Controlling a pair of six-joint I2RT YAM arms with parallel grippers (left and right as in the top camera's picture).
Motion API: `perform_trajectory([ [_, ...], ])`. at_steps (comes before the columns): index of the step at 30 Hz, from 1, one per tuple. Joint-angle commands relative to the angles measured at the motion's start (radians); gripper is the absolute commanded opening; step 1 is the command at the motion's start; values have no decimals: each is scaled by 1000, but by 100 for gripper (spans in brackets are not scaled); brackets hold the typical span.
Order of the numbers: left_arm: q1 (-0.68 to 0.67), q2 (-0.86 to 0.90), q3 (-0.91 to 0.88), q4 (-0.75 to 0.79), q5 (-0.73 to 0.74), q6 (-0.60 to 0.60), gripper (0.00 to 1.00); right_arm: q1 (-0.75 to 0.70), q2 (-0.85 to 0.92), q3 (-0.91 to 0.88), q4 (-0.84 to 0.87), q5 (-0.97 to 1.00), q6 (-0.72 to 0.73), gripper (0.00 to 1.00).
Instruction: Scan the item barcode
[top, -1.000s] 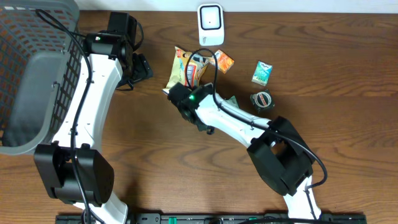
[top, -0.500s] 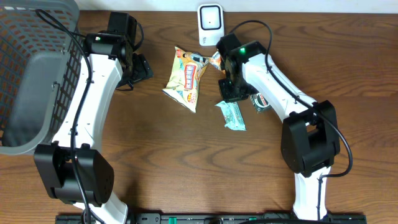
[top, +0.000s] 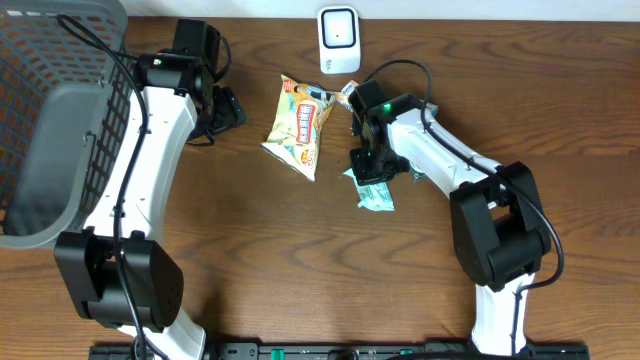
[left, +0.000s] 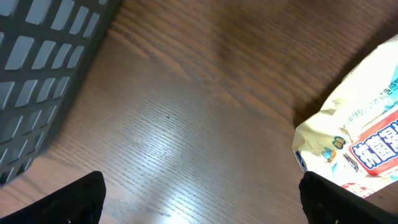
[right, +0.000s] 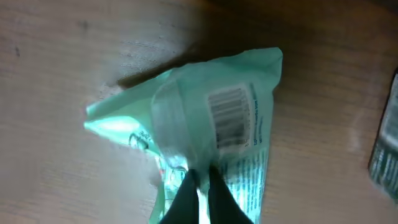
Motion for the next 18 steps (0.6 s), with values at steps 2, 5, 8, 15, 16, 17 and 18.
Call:
perform_trajectory([
  [2, 3, -5, 3, -3, -13, 17, 98, 17, 29, 149, -174, -32, 27, 3],
  [5, 3, -5, 3, -3, -13, 17, 98, 25, 29, 217, -299, -22, 11, 14],
  [8, 3, -5, 3, -3, -13, 17, 98, 43, 30, 192, -353, 40, 11, 20],
  [15, 3, -5, 3, -3, -13, 17, 98, 82, 30, -34, -91, 73, 83, 25],
  [16, 3, -5, 3, -3, -13, 17, 98, 89, 30, -73, -39, 69, 108, 16],
  [17, 3, -5, 3, -3, -13, 17, 98, 93, 30, -86, -33, 69, 130, 9],
  [18, 3, -5, 3, -3, -13, 17, 98, 97, 29, -74, -61, 66, 132, 1],
])
